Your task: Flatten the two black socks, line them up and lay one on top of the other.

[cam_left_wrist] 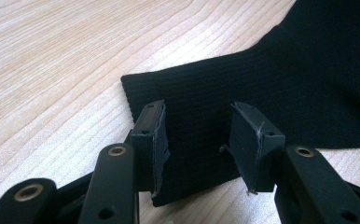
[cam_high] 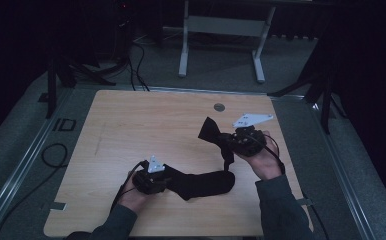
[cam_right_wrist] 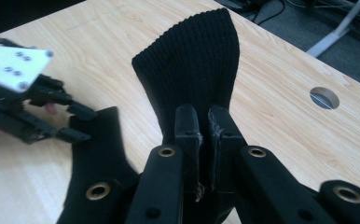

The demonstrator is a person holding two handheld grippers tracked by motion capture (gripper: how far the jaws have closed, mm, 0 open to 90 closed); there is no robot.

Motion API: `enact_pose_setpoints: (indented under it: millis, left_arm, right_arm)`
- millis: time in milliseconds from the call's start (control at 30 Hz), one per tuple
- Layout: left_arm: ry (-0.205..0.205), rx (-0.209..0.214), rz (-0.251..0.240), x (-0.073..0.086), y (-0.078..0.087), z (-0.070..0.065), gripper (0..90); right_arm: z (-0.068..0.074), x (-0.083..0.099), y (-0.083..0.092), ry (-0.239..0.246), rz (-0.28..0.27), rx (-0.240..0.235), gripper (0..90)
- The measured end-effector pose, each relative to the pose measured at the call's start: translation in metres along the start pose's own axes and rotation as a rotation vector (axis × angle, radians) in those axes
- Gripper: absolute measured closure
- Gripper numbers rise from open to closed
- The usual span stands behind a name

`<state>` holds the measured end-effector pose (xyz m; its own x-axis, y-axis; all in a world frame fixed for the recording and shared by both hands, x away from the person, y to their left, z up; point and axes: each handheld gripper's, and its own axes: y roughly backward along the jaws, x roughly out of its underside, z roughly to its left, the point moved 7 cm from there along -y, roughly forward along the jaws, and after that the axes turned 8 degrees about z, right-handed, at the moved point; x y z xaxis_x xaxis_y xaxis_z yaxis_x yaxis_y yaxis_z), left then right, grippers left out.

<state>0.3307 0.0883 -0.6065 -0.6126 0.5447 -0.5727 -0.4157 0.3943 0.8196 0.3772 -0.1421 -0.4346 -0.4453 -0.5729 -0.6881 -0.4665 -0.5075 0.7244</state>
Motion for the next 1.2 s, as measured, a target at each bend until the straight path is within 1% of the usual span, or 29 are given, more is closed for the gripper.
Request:
enact_pose_setpoints:
  millis: [100, 167, 300, 400, 433, 533, 700, 833, 933, 1033, 1200]
  left_arm:
    - [0.0, 0.001, 0.0, 0.0, 0.0, 0.0, 56.5]
    - [0.002, 0.003, -0.002, 0.0, 0.0, 0.0, 56.5]
    - [0.002, 0.002, -0.001, 0.0, 0.0, 0.0, 56.5]
    - [0.002, 0.001, -0.002, 0.0, 0.0, 0.0, 56.5]
    - [0.002, 0.002, -0.002, 0.0, 0.0, 0.0, 56.5]
    - [0.003, 0.002, -0.006, 0.0, -0.001, -0.001, 56.5]
    - [0.004, 0.005, -0.005, 0.0, 0.0, -0.001, 56.5]
    - [0.004, 0.006, -0.005, 0.0, 0.0, -0.001, 56.5]
    - [0.008, 0.011, -0.006, 0.0, 0.0, -0.001, 56.6]
    - [0.011, 0.012, -0.008, 0.0, 0.0, -0.001, 56.7]
    - [0.011, 0.002, -0.012, -0.001, 0.002, -0.002, 57.3]
  right_arm:
    - [0.007, 0.004, 0.006, 0.018, -0.004, -0.014, 83.8]
    - [0.01, 0.009, 0.01, 0.038, 0.0, -0.011, 83.8]
    - [0.012, 0.015, 0.017, 0.05, 0.005, -0.007, 83.7]
    - [0.015, 0.017, 0.019, 0.052, 0.009, -0.03, 83.7]
    - [0.018, 0.019, 0.016, 0.054, 0.015, -0.051, 83.6]
    - [0.025, 0.022, 0.005, 0.053, 0.024, -0.088, 83.7]
    - [0.038, 0.028, -0.02, 0.049, 0.051, -0.135, 83.6]
    - [0.048, 0.033, -0.036, 0.041, 0.057, -0.18, 83.7]
    - [0.056, 0.04, -0.05, 0.035, 0.07, -0.21, 83.7]
    - [0.06, 0.05, -0.065, 0.017, 0.094, -0.23, 83.7]
    - [0.062, 0.06, -0.082, -0.017, 0.118, -0.245, 83.7]
